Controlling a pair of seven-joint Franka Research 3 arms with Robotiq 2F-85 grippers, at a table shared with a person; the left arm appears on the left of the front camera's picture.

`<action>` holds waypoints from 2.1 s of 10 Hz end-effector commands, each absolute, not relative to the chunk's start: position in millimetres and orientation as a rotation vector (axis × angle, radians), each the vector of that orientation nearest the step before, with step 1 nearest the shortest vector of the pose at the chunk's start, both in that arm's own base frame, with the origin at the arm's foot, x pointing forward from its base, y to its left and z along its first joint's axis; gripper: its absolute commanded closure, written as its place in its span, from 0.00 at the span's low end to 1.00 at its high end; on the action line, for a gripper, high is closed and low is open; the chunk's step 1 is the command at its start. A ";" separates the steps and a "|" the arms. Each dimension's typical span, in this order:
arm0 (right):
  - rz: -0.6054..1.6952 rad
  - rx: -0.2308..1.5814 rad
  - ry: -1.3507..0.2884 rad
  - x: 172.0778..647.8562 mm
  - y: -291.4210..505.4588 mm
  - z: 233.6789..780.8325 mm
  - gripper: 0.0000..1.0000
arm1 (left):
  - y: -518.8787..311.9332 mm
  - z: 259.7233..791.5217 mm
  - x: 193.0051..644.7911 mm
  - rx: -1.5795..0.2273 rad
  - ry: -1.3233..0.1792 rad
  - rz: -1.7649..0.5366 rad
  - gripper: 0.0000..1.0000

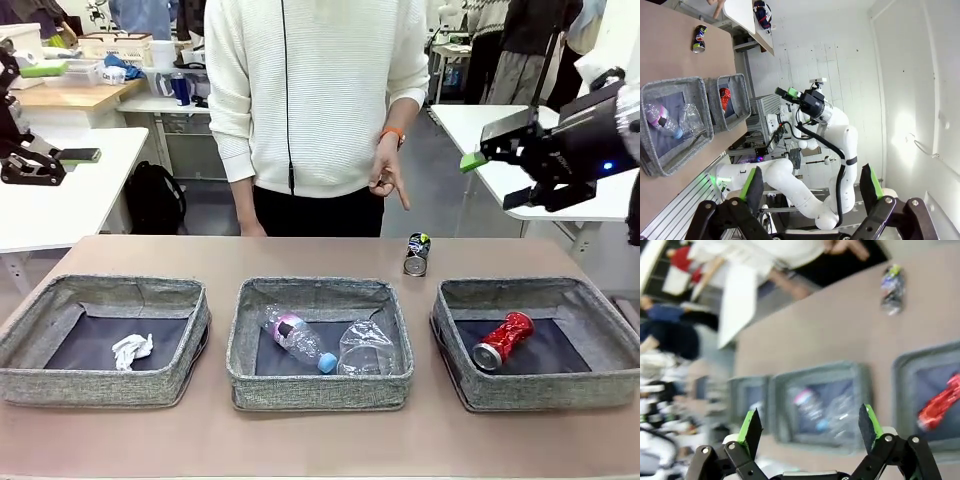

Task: Sort the waste into the appropriate baskets.
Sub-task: Pick up the waste item pointed out by the person.

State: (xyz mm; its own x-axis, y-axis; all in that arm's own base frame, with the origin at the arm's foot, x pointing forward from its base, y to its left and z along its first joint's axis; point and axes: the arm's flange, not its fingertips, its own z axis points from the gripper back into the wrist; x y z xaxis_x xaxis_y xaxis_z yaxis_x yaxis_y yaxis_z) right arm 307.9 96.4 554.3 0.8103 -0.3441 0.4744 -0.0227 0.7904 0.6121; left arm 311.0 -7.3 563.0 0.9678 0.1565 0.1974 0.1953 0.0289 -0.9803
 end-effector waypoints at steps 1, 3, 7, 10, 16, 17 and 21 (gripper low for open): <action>-0.272 -0.118 -0.854 311.2 85.0 547.4 0.00 | -5.2 565.9 310.7 -1.570 -0.288 -0.047 0.00; -0.255 -0.138 -0.847 306.3 76.9 548.9 0.00 | -5.2 565.9 310.7 -1.570 -0.288 -0.047 0.00; -0.206 0.024 -0.850 322.0 74.8 560.4 0.00 | -5.2 565.9 310.7 -1.570 -0.288 -0.047 0.00; -0.016 0.086 -0.639 374.5 88.0 559.5 0.00 | -5.2 565.9 310.7 -1.570 -0.288 -0.047 0.00; -0.109 0.148 -0.367 501.3 119.3 490.6 0.00 | -5.2 565.9 310.7 -1.570 -0.288 -0.047 0.00; -0.135 0.140 -0.333 512.2 127.6 470.1 0.00 | -5.2 565.9 310.7 -1.570 -0.288 -0.047 0.00; -0.284 0.132 -0.326 556.7 136.1 401.4 0.00 | -5.2 565.9 310.7 -1.570 -0.288 -0.047 0.00</action>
State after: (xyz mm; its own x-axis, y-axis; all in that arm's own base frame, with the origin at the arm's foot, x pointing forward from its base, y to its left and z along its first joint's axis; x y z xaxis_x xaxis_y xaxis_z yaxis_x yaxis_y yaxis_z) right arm 539.4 130.7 397.1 0.9373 -0.2120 0.2768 0.1670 0.9699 0.1775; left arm 311.5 -6.6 562.4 0.9683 0.1557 0.1952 0.1935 0.0264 -0.9807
